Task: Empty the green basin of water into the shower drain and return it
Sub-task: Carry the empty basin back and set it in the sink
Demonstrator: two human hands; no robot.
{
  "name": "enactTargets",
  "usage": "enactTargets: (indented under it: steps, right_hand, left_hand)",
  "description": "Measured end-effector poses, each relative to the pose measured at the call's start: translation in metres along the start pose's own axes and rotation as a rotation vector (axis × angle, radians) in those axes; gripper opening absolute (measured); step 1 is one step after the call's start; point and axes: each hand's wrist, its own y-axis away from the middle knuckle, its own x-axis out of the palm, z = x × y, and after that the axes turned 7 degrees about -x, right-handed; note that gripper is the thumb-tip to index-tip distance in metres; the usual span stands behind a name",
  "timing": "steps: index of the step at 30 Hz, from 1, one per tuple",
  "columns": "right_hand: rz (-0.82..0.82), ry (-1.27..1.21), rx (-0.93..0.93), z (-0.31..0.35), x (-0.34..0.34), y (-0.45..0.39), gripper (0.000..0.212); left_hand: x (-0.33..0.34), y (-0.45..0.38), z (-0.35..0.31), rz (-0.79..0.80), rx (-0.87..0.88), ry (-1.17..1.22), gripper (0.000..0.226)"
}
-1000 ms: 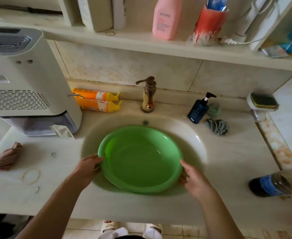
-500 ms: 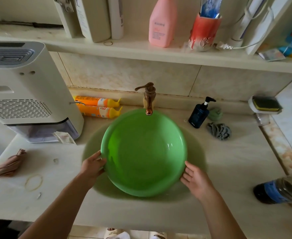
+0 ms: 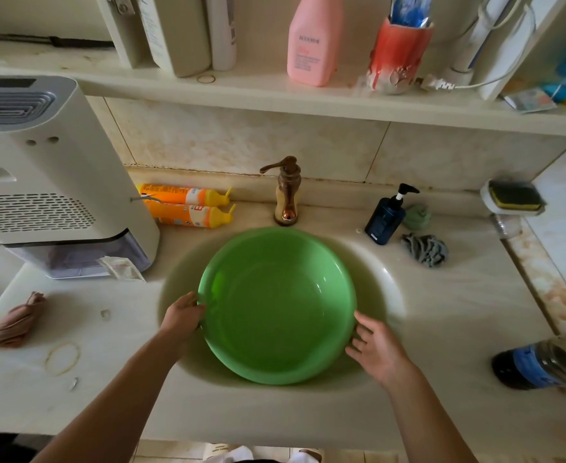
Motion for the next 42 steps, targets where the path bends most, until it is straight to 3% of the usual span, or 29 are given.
enactTargets:
  steps: [9, 15, 19, 26, 31, 42]
  right_hand:
    - [-0.048, 0.038, 0.002, 0.0, -0.004, -0.002, 0.061]
    - [-0.073, 0.05, 0.027, -0.001, -0.008, -0.002, 0.062]
    - [-0.067, 0.037, 0.041, -0.001, -0.007, -0.001, 0.061]
    - [-0.107, 0.07, 0.043, -0.001, -0.007, 0.001, 0.055]
    - [-0.136, 0.063, 0.072, -0.007, -0.016, 0.005, 0.049]
    - [-0.177, 0.055, 0.086, -0.009, -0.015, 0.006, 0.044]
  left_hand:
    - [-0.003, -0.003, 0.003, 0.06, -0.083, 0.051, 0.05]
    - [-0.005, -0.006, 0.009, 0.051, -0.12, 0.009, 0.057]
    - [-0.003, -0.001, 0.007, 0.052, -0.11, -0.012, 0.038]
    - [-0.006, 0.006, 0.001, 0.063, -0.098, 0.012, 0.033]
    - [-0.01, 0.011, 0.003, 0.031, -0.117, 0.072, 0.01]
    - [-0.009, 0.018, 0.005, 0.049, -0.164, 0.128, 0.026]
